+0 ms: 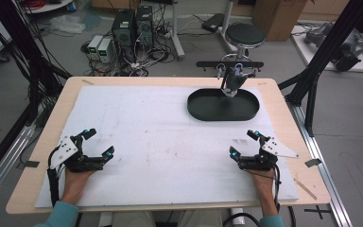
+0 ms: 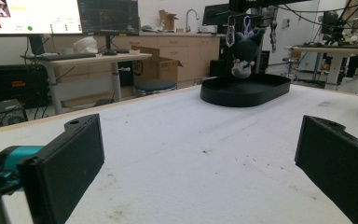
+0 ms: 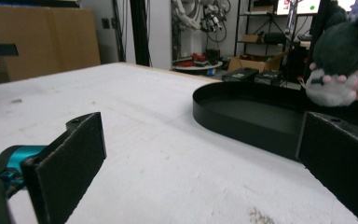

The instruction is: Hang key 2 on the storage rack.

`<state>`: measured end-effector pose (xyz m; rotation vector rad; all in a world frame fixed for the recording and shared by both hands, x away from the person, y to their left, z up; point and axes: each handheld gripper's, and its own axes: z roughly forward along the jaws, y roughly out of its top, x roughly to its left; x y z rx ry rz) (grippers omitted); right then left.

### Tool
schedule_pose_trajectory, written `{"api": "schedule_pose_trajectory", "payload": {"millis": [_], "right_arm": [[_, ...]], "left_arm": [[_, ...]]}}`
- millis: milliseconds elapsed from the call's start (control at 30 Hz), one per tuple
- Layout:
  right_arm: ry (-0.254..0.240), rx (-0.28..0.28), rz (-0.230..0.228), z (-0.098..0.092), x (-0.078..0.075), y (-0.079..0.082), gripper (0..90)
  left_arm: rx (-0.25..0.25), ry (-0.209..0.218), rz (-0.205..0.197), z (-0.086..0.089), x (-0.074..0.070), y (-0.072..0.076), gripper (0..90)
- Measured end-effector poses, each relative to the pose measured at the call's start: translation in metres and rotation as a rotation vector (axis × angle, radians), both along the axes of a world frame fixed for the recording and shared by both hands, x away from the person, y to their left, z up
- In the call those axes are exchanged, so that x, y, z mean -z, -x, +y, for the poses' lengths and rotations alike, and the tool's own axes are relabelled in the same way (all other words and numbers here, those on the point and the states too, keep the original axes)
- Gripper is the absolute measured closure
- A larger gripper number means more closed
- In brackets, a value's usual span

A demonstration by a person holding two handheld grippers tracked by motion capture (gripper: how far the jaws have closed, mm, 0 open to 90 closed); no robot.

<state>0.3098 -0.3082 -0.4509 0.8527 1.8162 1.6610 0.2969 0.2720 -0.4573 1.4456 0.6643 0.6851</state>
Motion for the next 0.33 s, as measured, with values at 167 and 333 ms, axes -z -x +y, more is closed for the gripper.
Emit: {"api": "schedule_pose_trajectory", "payload": {"millis": [167, 333], "right_arm": [[-0.008, -0.028, 0.008, 0.0005, 0.0031, -0.0004, 0.6], [-0.008, -0.016, 0.004, 0.0011, 0.0034, 0.0001, 0.6]], "left_arm": [[-0.001, -0.003, -0.004, -0.0004, 0.0, 0.0001, 1.7], [-0.005, -0.002, -0.003, -0.0004, 0.0001, 0.0003, 1.7]]}}
